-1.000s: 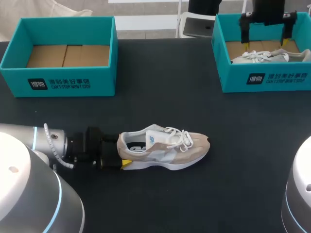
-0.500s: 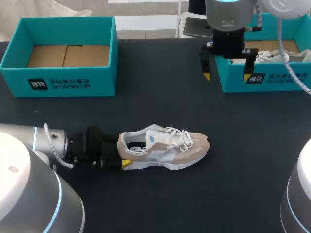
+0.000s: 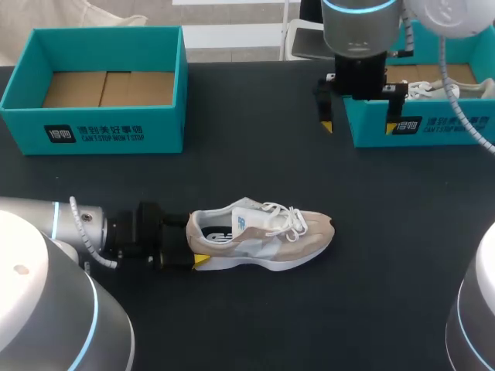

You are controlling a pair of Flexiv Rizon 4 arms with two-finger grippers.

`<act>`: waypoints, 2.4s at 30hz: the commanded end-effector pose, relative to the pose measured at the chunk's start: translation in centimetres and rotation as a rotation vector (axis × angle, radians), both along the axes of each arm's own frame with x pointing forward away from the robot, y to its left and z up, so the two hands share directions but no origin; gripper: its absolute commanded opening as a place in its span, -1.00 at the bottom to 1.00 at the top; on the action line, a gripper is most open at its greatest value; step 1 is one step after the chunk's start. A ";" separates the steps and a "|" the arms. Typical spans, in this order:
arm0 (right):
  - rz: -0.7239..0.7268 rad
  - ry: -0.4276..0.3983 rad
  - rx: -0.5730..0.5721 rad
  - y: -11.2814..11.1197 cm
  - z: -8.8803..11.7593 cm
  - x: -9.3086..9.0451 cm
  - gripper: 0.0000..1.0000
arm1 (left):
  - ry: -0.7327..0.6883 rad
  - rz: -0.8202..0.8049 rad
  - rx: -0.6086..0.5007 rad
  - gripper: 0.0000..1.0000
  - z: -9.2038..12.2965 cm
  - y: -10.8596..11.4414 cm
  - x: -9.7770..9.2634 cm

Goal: Take the shoe out of the shoebox, open the shoe tongue, remove and reinsert the insole, then place the shoe into the shoebox

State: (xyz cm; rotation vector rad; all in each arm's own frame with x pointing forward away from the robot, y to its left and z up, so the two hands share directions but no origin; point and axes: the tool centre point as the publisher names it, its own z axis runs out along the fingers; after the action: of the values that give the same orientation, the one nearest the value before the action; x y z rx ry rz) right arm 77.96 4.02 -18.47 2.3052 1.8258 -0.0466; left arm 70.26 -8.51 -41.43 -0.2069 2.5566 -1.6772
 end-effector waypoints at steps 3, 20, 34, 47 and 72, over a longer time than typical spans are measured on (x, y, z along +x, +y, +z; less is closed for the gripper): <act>0.023 0.017 -0.047 1.1 -0.3 -0.3 1.00 | 0.001 -0.001 0.004 -1.00 -0.3 0.1 -0.1; 0.032 0.037 -0.060 11.9 -4.3 -5.2 1.00 | 0.001 -0.001 0.004 -1.00 -0.3 0.1 -0.1; 0.017 0.022 -0.029 16.7 -7.1 -8.8 1.00 | 0.001 -0.001 0.004 -1.00 -0.3 0.1 -0.1; 0.028 0.058 -0.070 18.4 -8.6 -8.6 1.00 | 0.001 -0.001 0.004 -1.00 -0.3 0.1 -0.1; -0.222 -0.002 -0.126 20.6 -14.6 -9.6 1.00 | 0.001 -0.001 0.004 -1.00 -0.3 0.1 -0.1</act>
State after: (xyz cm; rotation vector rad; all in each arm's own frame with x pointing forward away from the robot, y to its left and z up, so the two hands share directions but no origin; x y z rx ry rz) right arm 68.96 24.00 -32.30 2.0108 2.1298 -0.2109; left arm 70.25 -8.50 -41.44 -0.2073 2.5554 -1.6776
